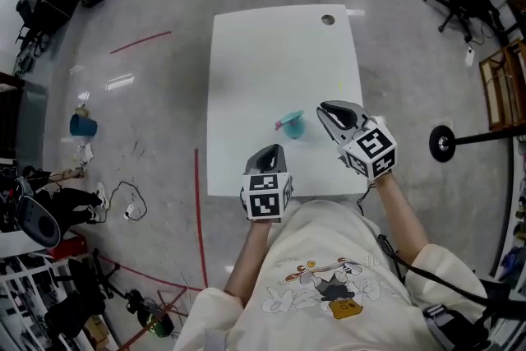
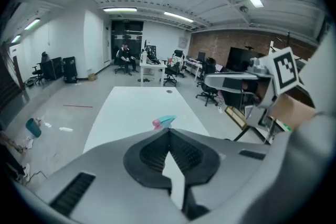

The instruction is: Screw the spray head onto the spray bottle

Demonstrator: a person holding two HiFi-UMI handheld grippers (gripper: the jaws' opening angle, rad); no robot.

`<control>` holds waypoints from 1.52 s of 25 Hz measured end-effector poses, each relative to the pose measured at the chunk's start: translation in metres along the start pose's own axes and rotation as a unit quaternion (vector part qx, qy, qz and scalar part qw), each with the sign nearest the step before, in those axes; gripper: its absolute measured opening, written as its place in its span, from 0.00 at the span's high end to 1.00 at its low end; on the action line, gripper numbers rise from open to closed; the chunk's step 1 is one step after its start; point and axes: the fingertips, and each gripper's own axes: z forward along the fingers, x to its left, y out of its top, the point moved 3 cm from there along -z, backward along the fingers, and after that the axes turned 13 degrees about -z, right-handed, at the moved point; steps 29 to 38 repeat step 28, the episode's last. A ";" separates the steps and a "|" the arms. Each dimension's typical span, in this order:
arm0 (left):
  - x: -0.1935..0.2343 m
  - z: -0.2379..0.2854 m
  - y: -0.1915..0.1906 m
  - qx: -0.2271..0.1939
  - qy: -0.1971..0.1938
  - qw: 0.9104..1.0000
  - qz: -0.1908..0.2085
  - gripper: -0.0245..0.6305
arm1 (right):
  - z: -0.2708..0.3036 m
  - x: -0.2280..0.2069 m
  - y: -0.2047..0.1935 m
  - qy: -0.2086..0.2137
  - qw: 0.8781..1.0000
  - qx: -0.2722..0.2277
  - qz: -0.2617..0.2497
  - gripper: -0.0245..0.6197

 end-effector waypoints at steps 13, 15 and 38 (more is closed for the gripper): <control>-0.027 0.009 -0.019 -0.041 -0.028 0.998 -0.041 0.95 | -0.025 0.039 -0.018 -0.093 0.995 -0.043 0.018 0.95; -0.028 0.010 -0.017 -0.046 -0.028 0.998 -0.037 0.95 | -0.022 0.044 -0.022 -0.089 0.995 -0.035 0.017 0.95; -0.041 0.014 -0.015 -0.045 -0.034 0.998 -0.025 0.95 | -0.018 0.056 -0.036 -0.050 0.998 -0.006 0.025 0.95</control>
